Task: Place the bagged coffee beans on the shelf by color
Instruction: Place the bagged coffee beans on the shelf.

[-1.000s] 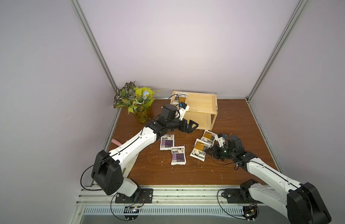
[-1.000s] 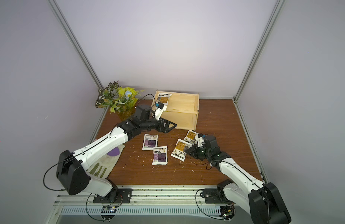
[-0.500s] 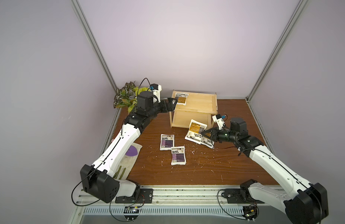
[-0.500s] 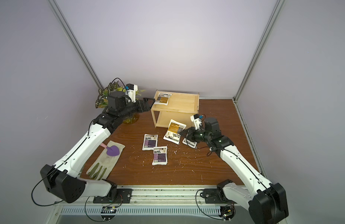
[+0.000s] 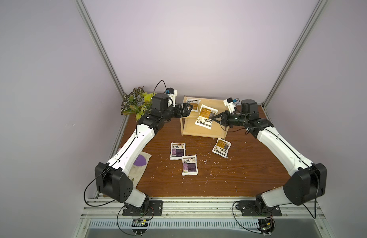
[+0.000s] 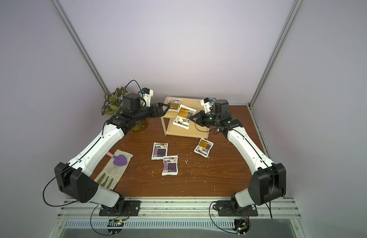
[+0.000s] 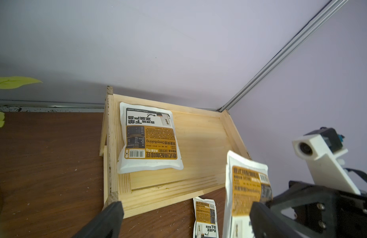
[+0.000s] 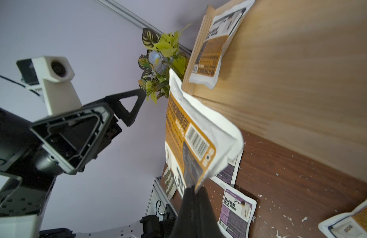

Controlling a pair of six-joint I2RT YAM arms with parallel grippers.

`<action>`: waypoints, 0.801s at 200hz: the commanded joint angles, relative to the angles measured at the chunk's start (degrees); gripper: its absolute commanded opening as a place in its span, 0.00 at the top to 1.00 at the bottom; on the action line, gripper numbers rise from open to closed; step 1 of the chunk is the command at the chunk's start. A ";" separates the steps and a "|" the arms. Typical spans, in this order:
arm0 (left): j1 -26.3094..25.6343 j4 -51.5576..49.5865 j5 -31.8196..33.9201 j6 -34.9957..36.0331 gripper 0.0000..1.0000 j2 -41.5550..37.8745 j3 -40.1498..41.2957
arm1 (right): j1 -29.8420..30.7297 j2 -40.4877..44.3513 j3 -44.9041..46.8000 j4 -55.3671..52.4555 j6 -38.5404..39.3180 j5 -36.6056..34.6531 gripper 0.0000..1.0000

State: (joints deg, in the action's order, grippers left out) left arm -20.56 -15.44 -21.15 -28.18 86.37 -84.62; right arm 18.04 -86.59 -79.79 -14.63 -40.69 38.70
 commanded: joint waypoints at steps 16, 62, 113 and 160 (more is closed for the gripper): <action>0.59 -0.47 -2.07 1.48 0.00 0.77 -2.48 | -2.72 -5.99 -10.22 -4.11 3.97 -0.25 1.00; 0.53 0.37 -2.45 1.24 0.00 1.19 -1.96 | -3.51 -14.68 -20.38 -8.85 6.52 -1.73 1.00; 0.55 1.29 -2.95 0.77 0.00 0.85 -0.96 | -3.80 -20.78 -27.66 -13.37 8.31 -2.81 1.00; 0.55 1.91 -3.06 0.61 0.00 0.29 -0.72 | -4.28 -24.25 -32.24 -17.14 9.96 -3.87 1.00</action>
State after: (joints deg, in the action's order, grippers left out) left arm -20.56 -15.18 -23.31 -27.83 87.29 -85.54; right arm 14.13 -111.02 -108.60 -29.19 -32.95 35.79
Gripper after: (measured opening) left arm 0.999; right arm 0.040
